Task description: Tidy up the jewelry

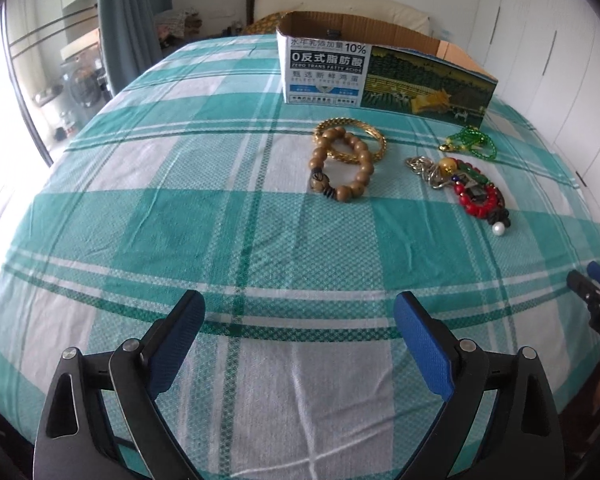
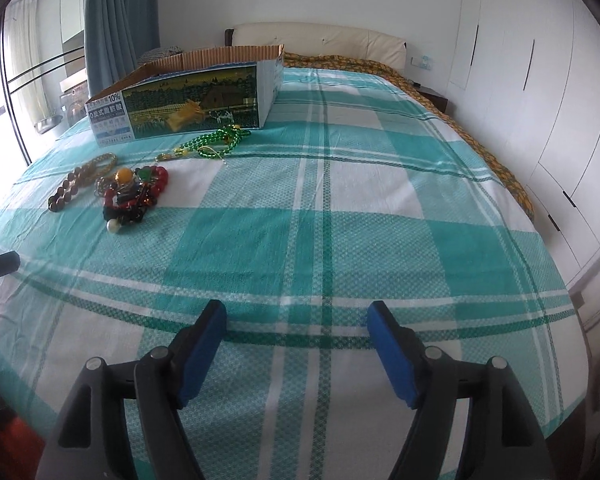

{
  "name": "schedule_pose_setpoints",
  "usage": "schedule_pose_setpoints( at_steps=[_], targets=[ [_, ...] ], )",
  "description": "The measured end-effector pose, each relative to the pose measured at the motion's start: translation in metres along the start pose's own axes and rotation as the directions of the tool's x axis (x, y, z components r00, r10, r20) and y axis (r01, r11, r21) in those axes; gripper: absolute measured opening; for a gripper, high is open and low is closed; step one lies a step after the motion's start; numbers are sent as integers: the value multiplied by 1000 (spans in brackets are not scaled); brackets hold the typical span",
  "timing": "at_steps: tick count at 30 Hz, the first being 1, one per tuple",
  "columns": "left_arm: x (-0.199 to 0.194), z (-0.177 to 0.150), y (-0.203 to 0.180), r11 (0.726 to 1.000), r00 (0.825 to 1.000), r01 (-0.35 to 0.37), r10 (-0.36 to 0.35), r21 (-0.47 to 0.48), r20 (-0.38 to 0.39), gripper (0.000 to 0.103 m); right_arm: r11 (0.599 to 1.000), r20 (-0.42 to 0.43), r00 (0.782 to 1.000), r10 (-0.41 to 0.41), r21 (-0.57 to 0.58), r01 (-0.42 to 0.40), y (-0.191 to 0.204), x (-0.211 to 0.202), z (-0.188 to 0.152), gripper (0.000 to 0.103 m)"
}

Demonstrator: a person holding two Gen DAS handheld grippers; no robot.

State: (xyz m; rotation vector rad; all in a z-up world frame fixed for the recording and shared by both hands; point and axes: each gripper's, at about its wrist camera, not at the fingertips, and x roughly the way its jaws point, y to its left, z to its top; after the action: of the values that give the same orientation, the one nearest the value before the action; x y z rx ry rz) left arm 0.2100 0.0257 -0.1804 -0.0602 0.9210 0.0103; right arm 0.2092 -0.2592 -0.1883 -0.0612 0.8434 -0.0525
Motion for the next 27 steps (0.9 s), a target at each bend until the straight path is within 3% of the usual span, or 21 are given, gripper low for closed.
schedule_pose_setpoints(
  at_steps=[8,19,27],
  targets=[
    [7,-5,-10,999,999,-31,30,30,9,102,1000,49,999,-12,24,11,1,-1,-6,79],
    [5,-8,-9,999,999,-36,35,16,21,103,999,105,994,-13,36,9,3,-2,-12,87],
    [6,-7,-9,999,999,-41,41,8,13,103,999,98,995,-12,38,8,2,-2,-12,87]
  ],
)
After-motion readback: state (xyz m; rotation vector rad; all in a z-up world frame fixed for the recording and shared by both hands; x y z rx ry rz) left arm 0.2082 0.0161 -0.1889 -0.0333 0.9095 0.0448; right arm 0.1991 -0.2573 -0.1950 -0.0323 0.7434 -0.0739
